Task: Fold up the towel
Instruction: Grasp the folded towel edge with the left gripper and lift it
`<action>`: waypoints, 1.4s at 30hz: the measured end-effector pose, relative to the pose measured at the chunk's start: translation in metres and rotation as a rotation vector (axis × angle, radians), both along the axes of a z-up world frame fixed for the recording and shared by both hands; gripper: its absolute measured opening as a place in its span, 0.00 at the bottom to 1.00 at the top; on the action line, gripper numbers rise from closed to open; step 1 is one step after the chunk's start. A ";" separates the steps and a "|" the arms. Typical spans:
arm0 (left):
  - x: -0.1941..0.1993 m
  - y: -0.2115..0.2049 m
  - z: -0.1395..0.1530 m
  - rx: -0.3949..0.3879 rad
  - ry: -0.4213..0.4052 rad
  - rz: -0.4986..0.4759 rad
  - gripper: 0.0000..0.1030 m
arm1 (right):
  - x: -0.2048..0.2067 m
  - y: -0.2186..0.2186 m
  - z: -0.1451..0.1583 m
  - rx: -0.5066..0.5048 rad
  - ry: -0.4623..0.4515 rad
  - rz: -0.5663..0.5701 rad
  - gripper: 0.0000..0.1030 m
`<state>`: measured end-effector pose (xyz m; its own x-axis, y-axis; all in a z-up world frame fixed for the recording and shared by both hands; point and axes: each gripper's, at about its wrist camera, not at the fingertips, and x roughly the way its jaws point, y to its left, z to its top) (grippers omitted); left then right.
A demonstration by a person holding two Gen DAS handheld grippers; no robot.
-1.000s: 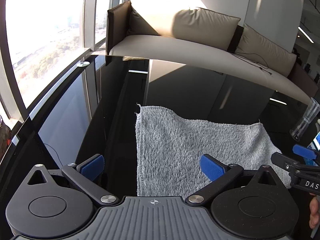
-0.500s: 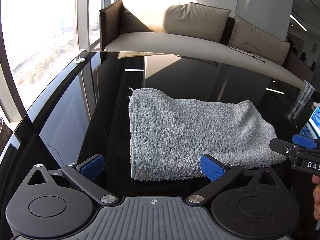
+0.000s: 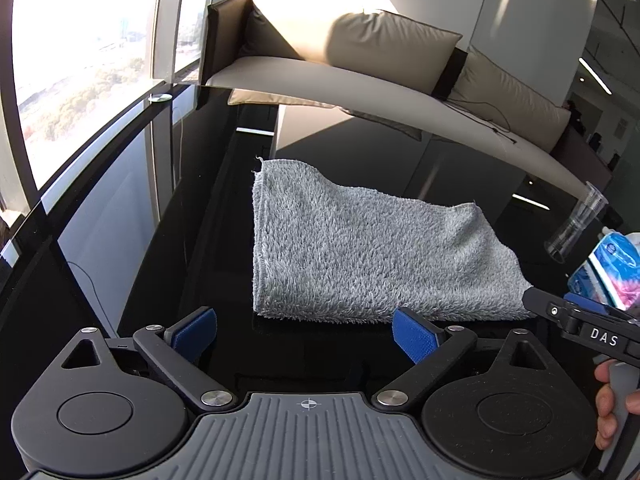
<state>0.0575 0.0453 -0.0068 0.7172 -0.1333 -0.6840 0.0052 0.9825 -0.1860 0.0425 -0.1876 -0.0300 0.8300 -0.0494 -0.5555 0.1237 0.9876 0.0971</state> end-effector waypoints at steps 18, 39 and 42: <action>0.002 0.004 -0.002 -0.102 -0.008 0.017 0.16 | 0.005 0.001 0.000 0.000 0.011 0.002 0.88; 0.007 0.020 -0.001 -0.130 -0.029 0.094 0.44 | 0.007 0.002 -0.002 0.001 0.016 0.008 0.88; 0.008 0.021 -0.002 -0.121 -0.026 0.089 0.28 | 0.007 0.001 -0.002 0.001 0.018 0.007 0.88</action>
